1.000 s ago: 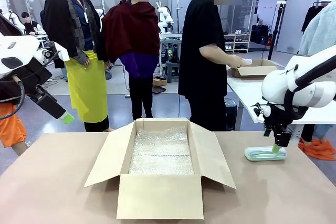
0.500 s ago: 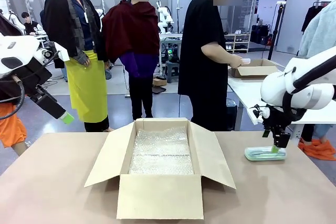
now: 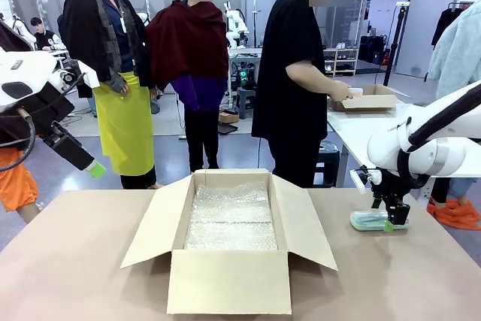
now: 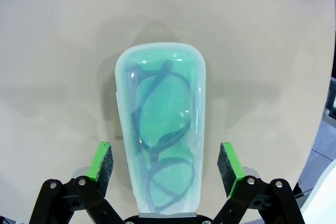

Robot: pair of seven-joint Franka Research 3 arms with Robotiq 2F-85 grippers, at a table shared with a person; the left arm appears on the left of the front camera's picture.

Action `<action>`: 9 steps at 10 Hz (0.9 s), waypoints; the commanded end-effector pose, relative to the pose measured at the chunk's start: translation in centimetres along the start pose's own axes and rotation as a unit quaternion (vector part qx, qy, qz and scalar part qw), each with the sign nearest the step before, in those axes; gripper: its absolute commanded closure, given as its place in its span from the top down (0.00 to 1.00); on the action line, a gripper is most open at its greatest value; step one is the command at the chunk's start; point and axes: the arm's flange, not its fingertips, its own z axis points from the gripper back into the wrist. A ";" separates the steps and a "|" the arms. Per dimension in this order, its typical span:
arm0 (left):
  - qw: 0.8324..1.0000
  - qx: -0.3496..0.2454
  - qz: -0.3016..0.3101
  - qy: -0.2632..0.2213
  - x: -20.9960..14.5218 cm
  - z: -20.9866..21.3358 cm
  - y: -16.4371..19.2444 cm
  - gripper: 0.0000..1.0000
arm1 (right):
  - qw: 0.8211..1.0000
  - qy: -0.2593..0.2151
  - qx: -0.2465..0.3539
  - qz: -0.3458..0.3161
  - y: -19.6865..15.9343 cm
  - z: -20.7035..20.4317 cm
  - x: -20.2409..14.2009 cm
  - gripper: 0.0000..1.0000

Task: Pack the glasses set securely to prepare it for shipping.
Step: Place the Glasses case inside the Package Box.

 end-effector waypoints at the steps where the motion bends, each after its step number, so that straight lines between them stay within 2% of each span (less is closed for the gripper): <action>1: 1.000 0.001 -0.002 -0.001 -0.1 0.1 0.0 1.00 | 1.000 -0.012 0.014 0.004 -1.2 -0.9 -0.2 1.00; 2: 1.000 0.001 -0.002 -0.001 -0.1 0.1 0.0 1.00 | 1.000 -0.013 0.023 0.003 -1.3 -1.3 -0.4 1.00; 3: 1.000 0.001 -0.002 -0.001 -0.1 0.1 0.0 1.00 | 1.000 -0.011 0.030 -0.001 -1.4 -1.7 -0.6 0.95; 4: 1.000 0.001 -0.002 -0.001 -0.1 0.1 0.0 1.00 | 0.999 -0.008 0.031 0.000 -1.4 -1.9 -0.6 0.82; 5: 1.000 0.001 -0.002 -0.001 -0.1 0.1 0.0 1.00 | 0.999 -0.006 0.034 0.000 -1.5 -2.0 -0.6 0.76; 6: 1.000 0.001 -0.002 -0.001 -0.1 0.1 0.0 1.00 | 0.999 -0.006 0.034 -0.002 -1.5 -2.1 -0.5 0.62; 7: 1.000 0.001 -0.002 -0.001 -0.1 0.1 0.0 1.00 | 0.999 -0.007 0.032 -0.002 -1.4 -1.8 -0.5 0.57; 8: 1.000 0.001 -0.002 -0.001 -0.1 0.1 0.0 1.00 | 0.999 -0.005 0.033 -0.005 -1.3 -1.2 -0.3 0.45; 9: 1.000 0.001 -0.002 -0.001 -0.1 0.1 0.0 1.00 | 0.999 -0.004 0.038 -0.009 -1.2 -0.4 -0.1 0.45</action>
